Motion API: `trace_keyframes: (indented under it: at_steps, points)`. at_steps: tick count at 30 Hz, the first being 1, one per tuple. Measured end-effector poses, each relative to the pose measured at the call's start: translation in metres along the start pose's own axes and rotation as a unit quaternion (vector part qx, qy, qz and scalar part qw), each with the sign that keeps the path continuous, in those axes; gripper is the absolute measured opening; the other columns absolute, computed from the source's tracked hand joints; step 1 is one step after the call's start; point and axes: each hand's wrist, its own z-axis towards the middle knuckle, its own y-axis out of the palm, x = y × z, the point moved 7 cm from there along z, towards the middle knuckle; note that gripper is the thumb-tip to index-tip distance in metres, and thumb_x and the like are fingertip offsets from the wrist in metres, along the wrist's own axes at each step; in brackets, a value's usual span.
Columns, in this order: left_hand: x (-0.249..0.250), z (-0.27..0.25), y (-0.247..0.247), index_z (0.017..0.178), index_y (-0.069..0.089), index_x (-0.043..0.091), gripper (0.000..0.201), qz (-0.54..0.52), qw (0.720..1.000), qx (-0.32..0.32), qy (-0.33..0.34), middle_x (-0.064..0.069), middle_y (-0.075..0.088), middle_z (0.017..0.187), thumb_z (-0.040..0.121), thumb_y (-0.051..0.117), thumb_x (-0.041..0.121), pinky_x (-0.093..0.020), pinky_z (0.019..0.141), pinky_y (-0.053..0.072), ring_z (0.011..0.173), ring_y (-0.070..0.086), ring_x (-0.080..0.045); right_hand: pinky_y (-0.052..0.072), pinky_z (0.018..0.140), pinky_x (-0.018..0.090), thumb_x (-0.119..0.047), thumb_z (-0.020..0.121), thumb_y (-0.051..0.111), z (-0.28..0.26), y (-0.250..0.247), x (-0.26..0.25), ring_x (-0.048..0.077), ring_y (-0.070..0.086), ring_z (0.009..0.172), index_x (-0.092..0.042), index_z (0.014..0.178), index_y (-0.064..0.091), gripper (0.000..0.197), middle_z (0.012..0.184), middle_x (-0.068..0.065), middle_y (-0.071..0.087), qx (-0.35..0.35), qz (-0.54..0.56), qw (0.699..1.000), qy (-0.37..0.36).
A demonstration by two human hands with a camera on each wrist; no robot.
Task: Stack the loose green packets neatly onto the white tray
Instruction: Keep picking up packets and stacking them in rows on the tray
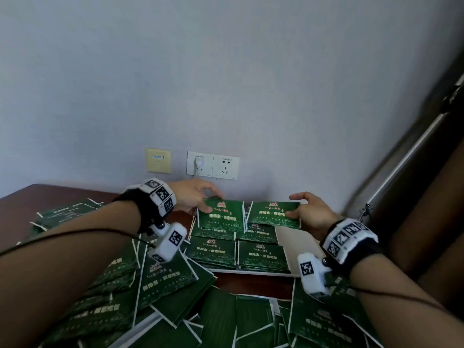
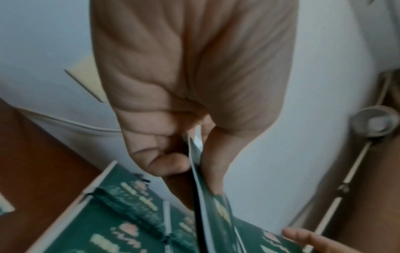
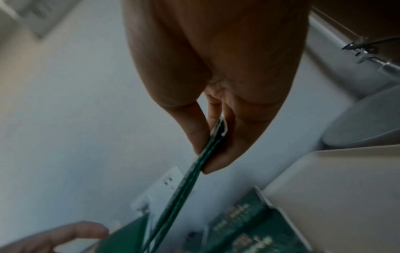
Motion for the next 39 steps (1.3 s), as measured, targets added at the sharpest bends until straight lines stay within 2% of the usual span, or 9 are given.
trace_keyframes:
  at_steps: [5,10,14,19,22,26,29,33,39]
  points:
    - [-0.039,0.031,-0.006,0.127,0.062,0.027,0.049,0.123,0.989,0.017,-0.079,-0.005,0.062,0.121,0.083,0.076,0.014,-0.036,0.081,0.056,0.092,0.061,-0.022,0.058,0.085,0.051,0.011,0.072,0.076,0.040,0.007,0.038,0.036,0.067,0.097,-0.006,0.104,0.060,0.040,0.109,0.020,0.065,-0.019,-0.174,0.982,0.071]
    - [-0.047,0.052,-0.001,0.129,0.060,0.020,0.049,0.209,0.968,0.121,-0.076,-0.003,0.057,0.131,0.083,0.078,0.021,-0.035,0.099,0.050,0.114,0.059,-0.023,0.060,0.081,0.042,-0.031,0.070,0.086,0.058,0.009,0.051,0.027,0.071,0.083,-0.005,0.076,0.068,0.032,0.085,0.011,0.074,0.001,-0.384,0.921,0.062]
    - [-0.046,0.057,0.001,0.140,0.046,0.014,0.066,0.289,0.942,0.141,-0.091,-0.009,0.054,0.133,0.085,0.073,0.040,-0.038,0.097,0.052,0.115,0.058,-0.026,0.062,0.070,0.041,-0.046,0.058,0.081,0.073,0.017,0.065,0.027,0.073,0.075,-0.008,0.075,0.072,0.042,0.075,0.008,0.073,-0.008,-0.444,0.894,0.065]
    - [-0.052,0.056,0.024,0.137,0.039,0.014,0.095,0.387,0.915,0.069,-0.090,-0.010,0.050,0.134,0.066,0.078,0.064,-0.041,0.093,0.052,0.114,0.057,-0.029,0.056,0.063,0.028,-0.049,0.072,0.073,0.054,0.031,0.050,0.019,0.066,0.071,-0.012,0.084,0.069,0.039,0.076,0.003,0.068,0.012,-0.514,0.857,0.034]
    - [-0.054,0.056,0.029,0.130,0.041,0.013,0.084,0.406,0.908,0.058,-0.083,-0.010,0.054,0.127,0.070,0.081,0.056,-0.040,0.086,0.053,0.108,0.059,-0.029,0.043,0.060,0.024,-0.054,0.078,0.068,0.053,0.037,0.047,0.018,0.062,0.075,-0.016,0.086,0.066,0.039,0.077,0.000,0.065,0.007,-0.550,0.835,0.010]
    - [-0.051,0.047,0.024,0.119,0.045,0.017,0.064,0.403,0.910,0.068,-0.069,-0.007,0.057,0.120,0.075,0.075,0.051,-0.039,0.084,0.053,0.101,0.060,-0.027,0.050,0.074,0.029,-0.060,0.079,0.063,0.046,0.040,0.038,0.022,0.064,0.084,-0.017,0.083,0.064,0.044,0.085,0.003,0.065,-0.018,-0.572,0.820,-0.002]
    - [-0.041,0.029,0.018,0.107,0.054,0.018,0.053,0.399,0.912,0.066,-0.066,-0.004,0.062,0.108,0.073,0.073,0.054,-0.035,0.082,0.054,0.090,0.062,-0.023,0.060,0.078,0.038,-0.057,0.077,0.070,0.030,0.033,0.023,0.027,0.070,0.087,-0.017,0.075,0.062,0.041,0.086,0.005,0.068,-0.029,-0.557,0.830,0.000]
    - [-0.014,-0.013,0.019,0.082,0.064,0.014,0.035,0.356,0.932,0.047,-0.051,-0.001,0.063,0.077,0.084,0.070,0.048,-0.029,0.067,0.045,0.068,0.056,-0.021,0.060,0.060,0.032,-0.035,0.085,0.076,-0.014,0.022,0.000,0.020,0.072,0.079,-0.009,0.096,0.069,0.029,0.092,0.008,0.071,-0.039,-0.392,0.919,0.006]
    - [0.004,-0.100,0.061,0.104,0.066,0.031,0.036,0.288,0.957,-0.026,-0.003,0.003,0.075,0.086,0.079,0.074,0.056,-0.042,0.085,0.057,0.082,0.071,-0.015,0.053,0.057,0.025,-0.023,0.086,0.075,-0.117,0.019,0.003,0.012,0.067,0.071,-0.012,0.098,0.068,0.018,0.088,0.003,0.074,-0.082,-0.185,0.979,-0.009]
